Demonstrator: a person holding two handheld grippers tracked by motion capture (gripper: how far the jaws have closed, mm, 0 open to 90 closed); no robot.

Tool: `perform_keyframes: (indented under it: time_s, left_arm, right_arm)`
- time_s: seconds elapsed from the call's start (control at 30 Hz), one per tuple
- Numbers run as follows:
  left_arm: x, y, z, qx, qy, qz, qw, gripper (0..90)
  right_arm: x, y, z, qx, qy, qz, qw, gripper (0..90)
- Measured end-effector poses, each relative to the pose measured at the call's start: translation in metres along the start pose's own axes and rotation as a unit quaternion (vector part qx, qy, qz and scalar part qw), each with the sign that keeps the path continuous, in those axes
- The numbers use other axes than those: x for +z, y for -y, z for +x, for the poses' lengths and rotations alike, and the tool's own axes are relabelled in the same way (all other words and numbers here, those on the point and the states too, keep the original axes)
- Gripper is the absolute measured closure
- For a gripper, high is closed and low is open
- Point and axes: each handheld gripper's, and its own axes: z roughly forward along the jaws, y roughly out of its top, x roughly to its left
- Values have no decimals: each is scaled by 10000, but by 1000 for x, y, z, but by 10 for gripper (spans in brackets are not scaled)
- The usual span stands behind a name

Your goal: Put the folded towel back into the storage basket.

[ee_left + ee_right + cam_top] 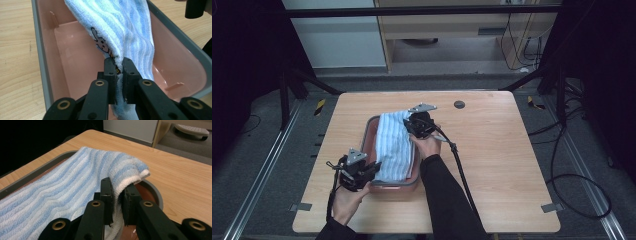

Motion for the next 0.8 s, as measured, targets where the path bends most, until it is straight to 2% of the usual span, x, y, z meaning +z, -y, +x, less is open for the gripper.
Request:
perform_keyframes:
  time_s: [0.47, 0.6, 0.63, 0.8]
  left_arm:
    - [7, 6, 1, -29, 32, 186, 9998, 830]
    - [8, 7, 0, -114, 83, 232, 9996, 829]
    - [8, 8, 1, -84, 22, 242, 9997, 829]
    - [9, 8, 2, -76, -13, 285, 9996, 826]
  right_arm:
    - [8, 10, -1, -88, 18, 195, 9998, 806]
    - [12, 12, 0, -95, 13, 283, 9996, 800]
    - [13, 12, 0, -110, 2, 312, 9995, 797]
    - [16, 15, -1, -152, -29, 404, 9991, 782]
